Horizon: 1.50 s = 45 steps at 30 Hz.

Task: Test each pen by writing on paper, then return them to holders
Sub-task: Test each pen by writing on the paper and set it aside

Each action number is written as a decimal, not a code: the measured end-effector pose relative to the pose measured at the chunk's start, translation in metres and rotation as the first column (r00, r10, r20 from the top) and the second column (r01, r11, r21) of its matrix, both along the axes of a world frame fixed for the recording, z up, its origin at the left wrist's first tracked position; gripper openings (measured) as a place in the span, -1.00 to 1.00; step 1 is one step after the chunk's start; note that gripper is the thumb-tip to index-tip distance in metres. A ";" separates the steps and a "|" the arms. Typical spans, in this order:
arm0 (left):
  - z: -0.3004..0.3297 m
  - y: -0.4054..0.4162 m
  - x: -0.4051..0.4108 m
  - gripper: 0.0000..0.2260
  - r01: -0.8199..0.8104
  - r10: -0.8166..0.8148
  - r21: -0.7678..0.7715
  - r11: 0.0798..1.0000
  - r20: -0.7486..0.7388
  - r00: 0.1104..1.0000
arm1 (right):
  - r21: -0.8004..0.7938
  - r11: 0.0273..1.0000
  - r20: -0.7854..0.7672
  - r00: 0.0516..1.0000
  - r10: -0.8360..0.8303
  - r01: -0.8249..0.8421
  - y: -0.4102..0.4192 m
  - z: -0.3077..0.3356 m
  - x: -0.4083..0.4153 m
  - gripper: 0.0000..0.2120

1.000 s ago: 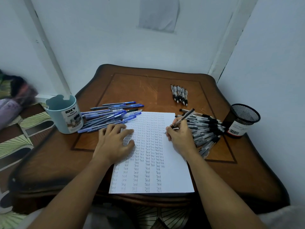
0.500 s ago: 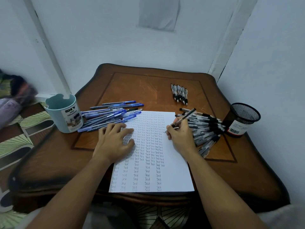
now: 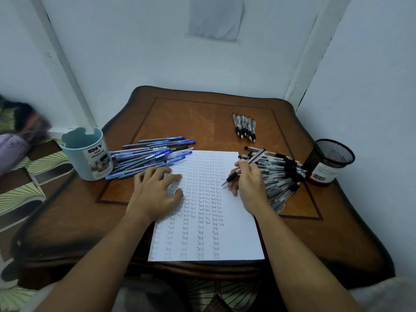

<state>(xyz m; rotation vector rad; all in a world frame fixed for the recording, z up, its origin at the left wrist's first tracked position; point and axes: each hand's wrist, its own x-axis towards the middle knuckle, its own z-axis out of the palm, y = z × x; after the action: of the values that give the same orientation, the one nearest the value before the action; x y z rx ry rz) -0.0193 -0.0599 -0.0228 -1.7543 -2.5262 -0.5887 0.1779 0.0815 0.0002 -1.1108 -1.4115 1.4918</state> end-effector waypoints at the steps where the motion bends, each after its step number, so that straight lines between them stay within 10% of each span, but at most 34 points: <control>1: 0.000 0.000 0.000 -0.37 0.002 -0.002 0.001 1.000 0.000 1.000 | 0.000 1.000 -0.003 1.000 0.004 -0.004 0.000 0.000 0.000 -0.80; 17: 0.004 -0.001 0.002 -0.37 0.015 -0.015 -0.052 0.999 -0.007 1.000 | -0.051 0.975 0.225 0.949 0.220 -0.214 0.067 0.051 -0.012 -0.80; 36: 0.002 -0.003 0.003 -0.41 0.009 -0.009 -0.029 1.000 0.005 1.000 | 0.268 0.960 0.774 0.612 -0.164 -0.082 0.172 0.053 -0.045 -0.68; 45: 0.003 -0.002 0.000 -0.38 0.009 -0.008 -0.039 0.999 0.005 1.000 | 0.350 0.926 0.736 0.652 -0.181 -0.139 0.168 0.052 -0.035 -0.80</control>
<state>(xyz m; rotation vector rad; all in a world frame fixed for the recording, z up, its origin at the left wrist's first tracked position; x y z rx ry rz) -0.0190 -0.0618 -0.0198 -1.7787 -2.5516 -0.5489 0.1434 0.2498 0.0518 -1.5730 -2.1299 0.6360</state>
